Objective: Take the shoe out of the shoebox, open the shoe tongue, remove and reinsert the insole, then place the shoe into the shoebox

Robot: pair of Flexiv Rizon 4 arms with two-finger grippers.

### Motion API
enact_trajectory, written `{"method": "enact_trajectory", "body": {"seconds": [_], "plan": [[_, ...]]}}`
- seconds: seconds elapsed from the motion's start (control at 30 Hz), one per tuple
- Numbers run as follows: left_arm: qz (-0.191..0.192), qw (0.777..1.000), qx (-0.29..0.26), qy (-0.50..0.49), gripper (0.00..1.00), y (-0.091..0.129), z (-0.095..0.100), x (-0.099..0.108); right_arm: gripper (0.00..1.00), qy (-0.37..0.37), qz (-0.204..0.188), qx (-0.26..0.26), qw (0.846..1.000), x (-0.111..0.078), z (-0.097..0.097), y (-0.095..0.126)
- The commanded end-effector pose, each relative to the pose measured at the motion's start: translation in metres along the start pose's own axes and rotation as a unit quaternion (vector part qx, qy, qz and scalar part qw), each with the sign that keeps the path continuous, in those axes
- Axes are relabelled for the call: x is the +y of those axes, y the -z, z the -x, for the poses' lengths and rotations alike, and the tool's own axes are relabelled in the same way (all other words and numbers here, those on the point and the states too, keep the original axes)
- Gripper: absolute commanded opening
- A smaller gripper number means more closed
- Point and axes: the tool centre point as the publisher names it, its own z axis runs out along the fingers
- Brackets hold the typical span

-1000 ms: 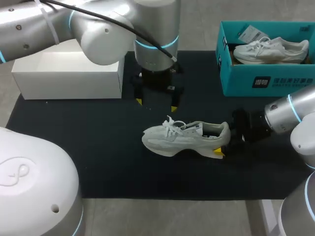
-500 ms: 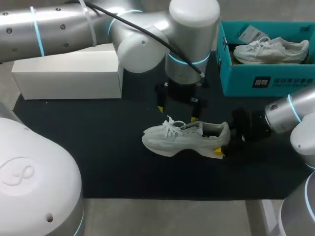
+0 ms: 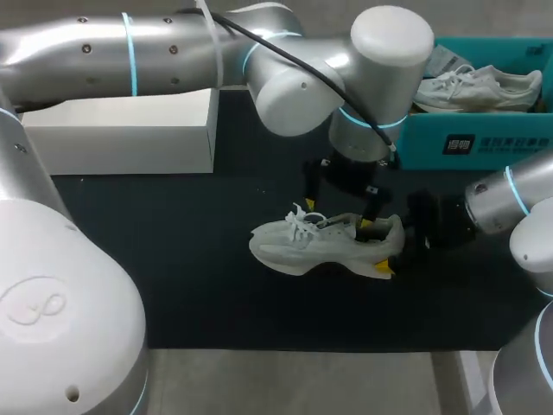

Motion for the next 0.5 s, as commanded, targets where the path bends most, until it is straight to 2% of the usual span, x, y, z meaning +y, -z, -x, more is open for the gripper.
{"method": "enact_trajectory", "body": {"seconds": [0.03, 0.23, 0.5], "plan": [[0.009, 1.0, -0.011, 0.003, 1.0, -0.011, -0.005, -0.005, 0.0, 0.0, -0.001, -0.002, 1.0, -0.002, 0.0, -0.004], [0.019, 0.999, -0.024, 0.027, 1.0, -0.019, 0.012, -0.003, 0.0, 0.0, -0.001, -0.002, 1.0, -0.002, 0.0, -0.004], [0.016, 0.998, -0.024, 0.057, 1.0, -0.007, 0.042, 0.004, 0.0, 0.0, -0.001, -0.002, 1.0, -0.002, 0.0, -0.004]]}}
